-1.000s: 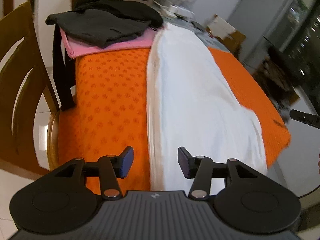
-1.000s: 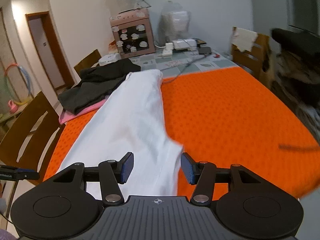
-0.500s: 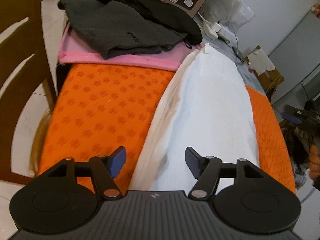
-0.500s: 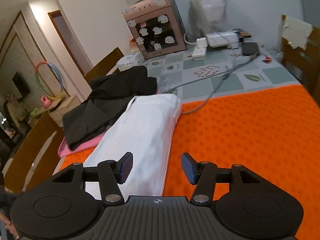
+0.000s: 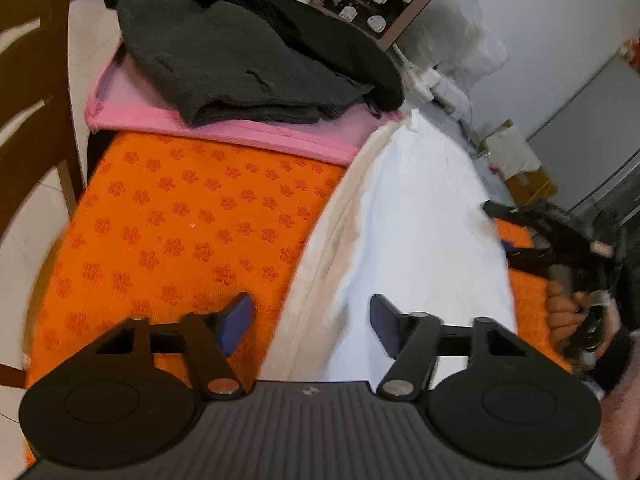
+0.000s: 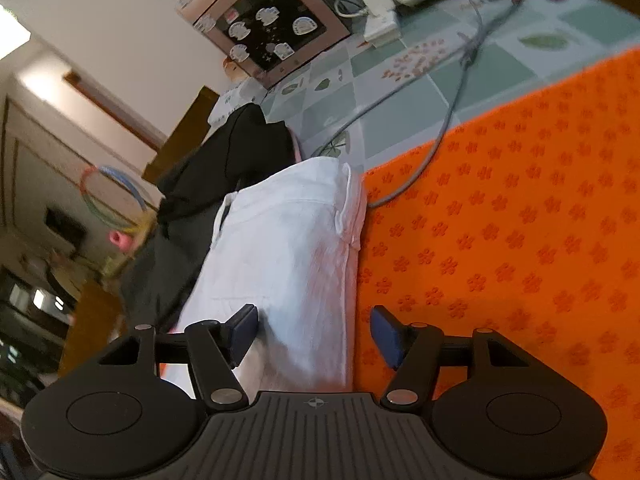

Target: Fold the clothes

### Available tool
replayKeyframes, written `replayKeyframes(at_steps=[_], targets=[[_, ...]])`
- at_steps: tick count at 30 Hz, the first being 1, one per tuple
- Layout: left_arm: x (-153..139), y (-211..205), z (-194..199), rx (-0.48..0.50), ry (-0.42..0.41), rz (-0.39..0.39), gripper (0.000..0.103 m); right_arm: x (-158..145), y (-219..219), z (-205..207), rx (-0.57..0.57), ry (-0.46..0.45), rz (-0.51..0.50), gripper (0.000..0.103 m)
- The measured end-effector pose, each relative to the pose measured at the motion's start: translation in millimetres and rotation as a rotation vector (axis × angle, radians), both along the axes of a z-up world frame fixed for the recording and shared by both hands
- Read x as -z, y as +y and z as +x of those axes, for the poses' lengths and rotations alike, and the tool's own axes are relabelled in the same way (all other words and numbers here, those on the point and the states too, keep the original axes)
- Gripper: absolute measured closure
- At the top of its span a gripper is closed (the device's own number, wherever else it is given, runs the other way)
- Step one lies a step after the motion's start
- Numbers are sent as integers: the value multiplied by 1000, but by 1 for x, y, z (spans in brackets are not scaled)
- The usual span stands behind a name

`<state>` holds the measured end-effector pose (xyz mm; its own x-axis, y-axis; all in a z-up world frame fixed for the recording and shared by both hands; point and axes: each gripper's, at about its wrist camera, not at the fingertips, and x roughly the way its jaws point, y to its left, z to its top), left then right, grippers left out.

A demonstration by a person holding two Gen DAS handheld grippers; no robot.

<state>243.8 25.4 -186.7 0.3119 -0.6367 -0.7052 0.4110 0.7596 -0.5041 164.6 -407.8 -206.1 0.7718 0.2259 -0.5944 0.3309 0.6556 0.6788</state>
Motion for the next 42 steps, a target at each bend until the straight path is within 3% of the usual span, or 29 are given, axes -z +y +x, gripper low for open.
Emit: replayKeyframes(at_steps=[1, 3, 6, 11, 12, 14, 16, 20, 26, 30, 34, 39, 42], targets=[[1, -1, -1, 0, 14, -4, 51, 2, 1, 0, 11, -4, 27, 49], [1, -5, -4, 10, -2, 11, 51, 4, 4, 2, 30, -5, 53, 47], [1, -8, -5, 28, -23, 23, 47, 1, 13, 6, 13, 25, -9, 37], [0, -11, -10, 70, -74, 57, 47, 6, 30, 9, -30, 46, -71, 36], [1, -11, -12, 71, -81, 59, 47, 7, 31, 9, -29, 42, -77, 37], [1, -12, -14, 65, -92, 67, 49, 6, 32, 9, -20, 41, -79, 53], [1, -14, -15, 52, -99, 84, 80, 3, 33, 8, -11, 36, -76, 63], [-16, -8, -21, 38, -122, 38, 88, -30, 51, 3, -27, -34, -149, 79], [-71, 27, -37, -59, -231, -42, 90, -103, 85, 7, -99, -178, -236, 82], [-98, 63, -47, -114, -288, -40, 90, -132, 114, 26, -190, -230, -255, 82], [-96, 85, -44, -147, -282, 3, 90, -127, 144, 59, -258, -220, -293, 81], [-50, 81, -7, -169, -165, 74, 90, -88, 169, 96, -302, -133, -369, 79], [-21, 70, 7, -140, -142, 133, 87, -60, 171, 112, -299, -52, -405, 72]])
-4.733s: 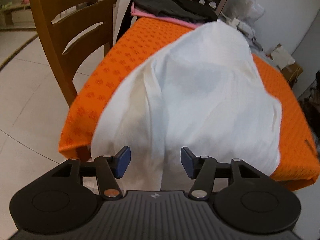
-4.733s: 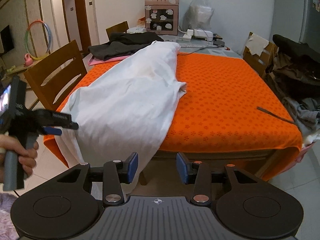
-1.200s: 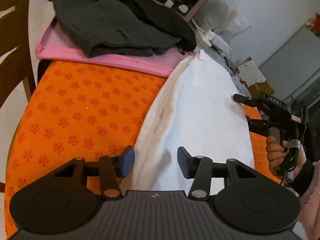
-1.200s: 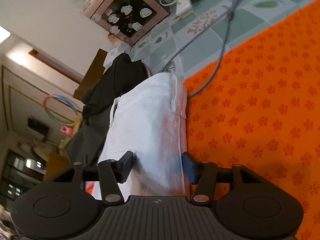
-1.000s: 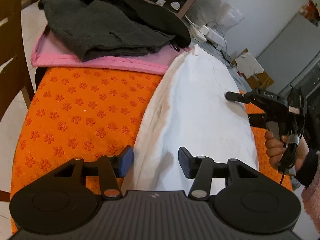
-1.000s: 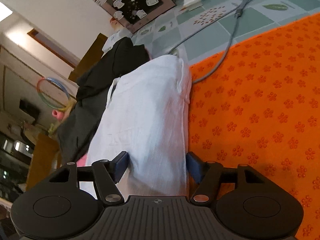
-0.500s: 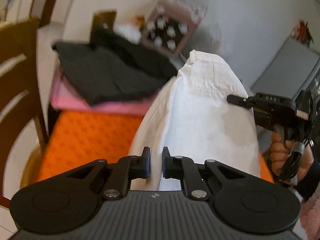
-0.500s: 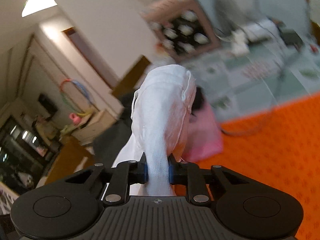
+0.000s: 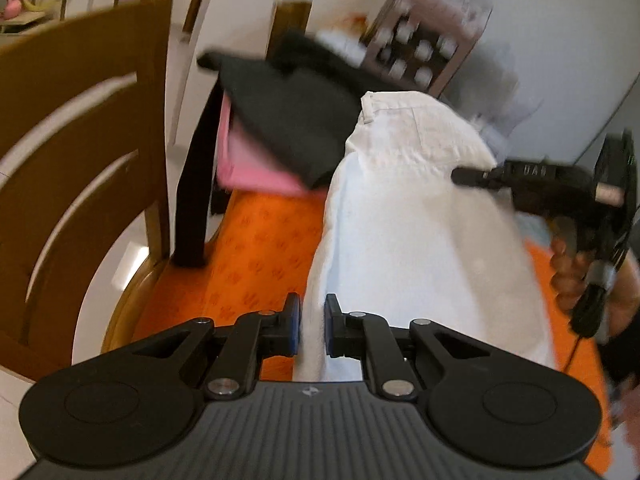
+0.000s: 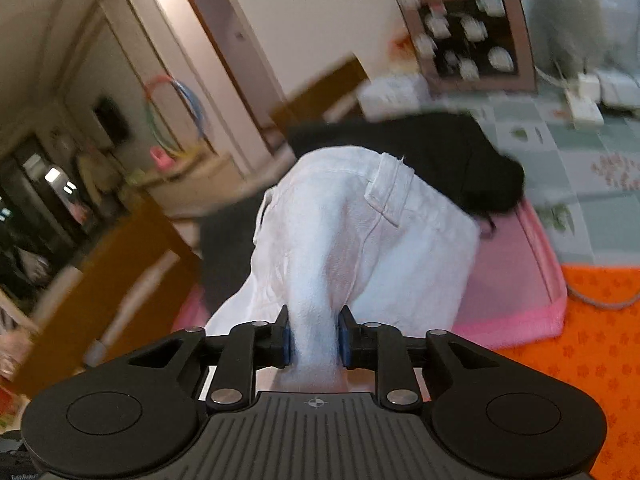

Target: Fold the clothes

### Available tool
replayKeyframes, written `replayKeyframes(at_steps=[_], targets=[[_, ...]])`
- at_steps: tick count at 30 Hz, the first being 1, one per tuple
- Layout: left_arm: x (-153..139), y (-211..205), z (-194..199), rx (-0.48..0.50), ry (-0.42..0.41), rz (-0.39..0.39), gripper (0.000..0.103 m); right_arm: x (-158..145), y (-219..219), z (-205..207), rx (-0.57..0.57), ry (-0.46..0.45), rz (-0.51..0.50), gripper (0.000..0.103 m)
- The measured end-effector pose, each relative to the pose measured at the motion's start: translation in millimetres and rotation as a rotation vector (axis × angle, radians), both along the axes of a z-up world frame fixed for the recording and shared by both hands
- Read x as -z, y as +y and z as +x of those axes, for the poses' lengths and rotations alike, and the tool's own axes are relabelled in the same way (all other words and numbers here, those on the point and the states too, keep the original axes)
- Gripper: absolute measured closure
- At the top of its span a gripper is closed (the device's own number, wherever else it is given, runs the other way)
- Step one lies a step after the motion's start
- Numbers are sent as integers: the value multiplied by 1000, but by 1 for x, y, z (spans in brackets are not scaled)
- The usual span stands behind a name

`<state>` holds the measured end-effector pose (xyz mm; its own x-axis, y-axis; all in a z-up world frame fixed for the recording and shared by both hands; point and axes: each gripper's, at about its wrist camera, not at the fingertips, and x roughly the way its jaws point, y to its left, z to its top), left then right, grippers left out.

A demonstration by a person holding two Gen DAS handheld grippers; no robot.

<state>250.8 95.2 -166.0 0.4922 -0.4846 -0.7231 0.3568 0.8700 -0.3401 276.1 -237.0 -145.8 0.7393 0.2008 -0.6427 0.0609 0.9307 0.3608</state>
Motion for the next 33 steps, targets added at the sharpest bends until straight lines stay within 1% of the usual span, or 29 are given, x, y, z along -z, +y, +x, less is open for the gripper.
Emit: replayKeyframes(at_steps=[1, 2, 5, 6, 8, 10, 12, 13, 14, 15, 16, 17, 20, 22, 24, 25, 26, 28, 29, 30, 31, 33], targets=[[7, -2, 3, 8, 5, 10, 86, 7, -1, 1, 4, 7, -19, 67], [11, -3, 5, 17, 10, 12, 85, 13, -1, 1, 8, 12, -39, 65], [12, 4, 0, 21, 5, -14, 84, 12, -6, -7, 22, 7, -22, 61], [10, 7, -2, 22, 4, -25, 82, 9, -7, -9, 34, 0, -18, 59], [9, 11, -3, 23, 15, -42, 79, 2, -8, -13, 59, -13, -9, 48], [10, 10, -4, 31, 23, -44, 77, -2, -11, -15, 90, -13, -13, 44], [8, 6, -5, 42, 22, -38, 75, 0, -16, -14, 105, 8, 21, 44], [8, 4, -5, 47, 23, -36, 75, 2, -18, -14, 103, 24, 42, 55], [7, 1, -5, 57, 22, -38, 75, 4, -18, -15, 94, 36, 58, 79], [4, -1, -6, 72, 19, -43, 76, 0, -18, -19, 103, 34, 64, 80], [1, -4, -6, 88, 11, -50, 81, -3, -18, -22, 114, 29, 69, 83], [-3, -9, -7, 107, 0, -55, 84, -7, -18, -26, 125, 25, 74, 85], [-16, -24, -10, 157, -30, -80, 85, -32, -24, -48, 182, -4, 48, 85], [-21, -40, -11, 185, -44, -80, 85, -44, -38, -66, 229, -2, 32, 85], [-21, -57, -11, 211, -54, -67, 85, -43, -53, -79, 252, 15, 2, 81], [-17, -66, -11, 218, -51, -42, 85, -37, -59, -82, 261, 34, -22, 74], [-11, -75, -9, 223, -45, -12, 85, -29, -64, -82, 275, 57, -58, 61], [4, -89, -7, 224, -32, 60, 85, -11, -71, -77, 296, 102, -176, 46], [8, -92, -7, 224, -34, 81, 85, -4, -73, -75, 296, 128, -229, 46], [10, -93, -7, 223, -41, 91, 84, 0, -75, -74, 292, 144, -250, 46], [10, -92, -8, 217, -44, 92, 84, -1, -78, -77, 301, 126, -231, 46], [4, -83, -7, 185, -51, 67, 84, -8, -81, -85, 321, 71, -184, 46]])
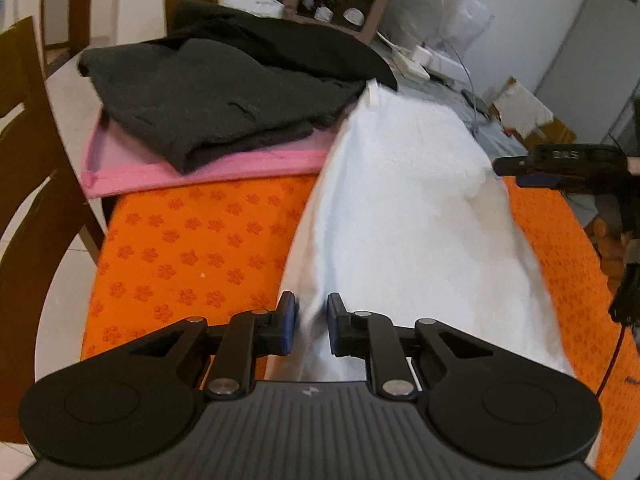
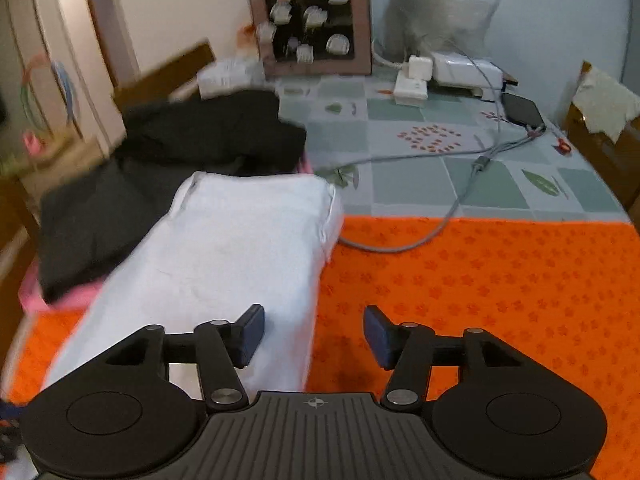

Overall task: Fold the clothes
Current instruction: 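Lower the waistband onto the mat and open the right gripper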

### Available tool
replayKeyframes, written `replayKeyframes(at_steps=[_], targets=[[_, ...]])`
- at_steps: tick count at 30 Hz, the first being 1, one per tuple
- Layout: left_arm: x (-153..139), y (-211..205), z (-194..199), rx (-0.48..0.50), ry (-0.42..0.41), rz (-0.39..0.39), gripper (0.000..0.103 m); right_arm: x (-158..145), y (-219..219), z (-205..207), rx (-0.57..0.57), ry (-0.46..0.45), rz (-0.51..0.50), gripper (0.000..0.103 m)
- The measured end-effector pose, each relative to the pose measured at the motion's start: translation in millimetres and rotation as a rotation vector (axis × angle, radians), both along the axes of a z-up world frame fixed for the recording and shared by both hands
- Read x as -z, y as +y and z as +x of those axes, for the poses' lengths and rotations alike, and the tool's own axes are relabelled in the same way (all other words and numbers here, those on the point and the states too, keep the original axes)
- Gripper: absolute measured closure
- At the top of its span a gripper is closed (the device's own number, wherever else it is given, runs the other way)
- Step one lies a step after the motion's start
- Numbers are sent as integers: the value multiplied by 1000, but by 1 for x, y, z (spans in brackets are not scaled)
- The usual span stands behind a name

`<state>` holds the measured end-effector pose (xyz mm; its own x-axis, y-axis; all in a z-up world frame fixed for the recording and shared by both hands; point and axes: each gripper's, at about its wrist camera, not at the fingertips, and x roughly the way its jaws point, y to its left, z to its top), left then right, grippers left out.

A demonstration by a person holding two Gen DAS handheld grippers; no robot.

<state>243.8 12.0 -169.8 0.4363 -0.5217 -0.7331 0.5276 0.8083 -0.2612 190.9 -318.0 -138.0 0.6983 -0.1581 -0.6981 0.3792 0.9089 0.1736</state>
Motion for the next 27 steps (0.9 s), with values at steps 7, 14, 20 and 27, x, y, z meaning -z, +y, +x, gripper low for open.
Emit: replayKeyframes(at_steps=[7, 14, 20, 27], targets=[[-5, 19, 0, -64, 1, 8, 84, -14, 25, -9, -158, -96, 72, 73], [5, 8, -1, -3, -24, 96, 81, 36, 44, 0, -225, 26, 12, 82], [-19, 32, -9, 10, -5, 27, 81, -7, 50, -45, -255, -51, 59, 81], [-36, 49, -53, 136, 31, 0, 81, -15, 87, -127, -328, -12, 79, 81]])
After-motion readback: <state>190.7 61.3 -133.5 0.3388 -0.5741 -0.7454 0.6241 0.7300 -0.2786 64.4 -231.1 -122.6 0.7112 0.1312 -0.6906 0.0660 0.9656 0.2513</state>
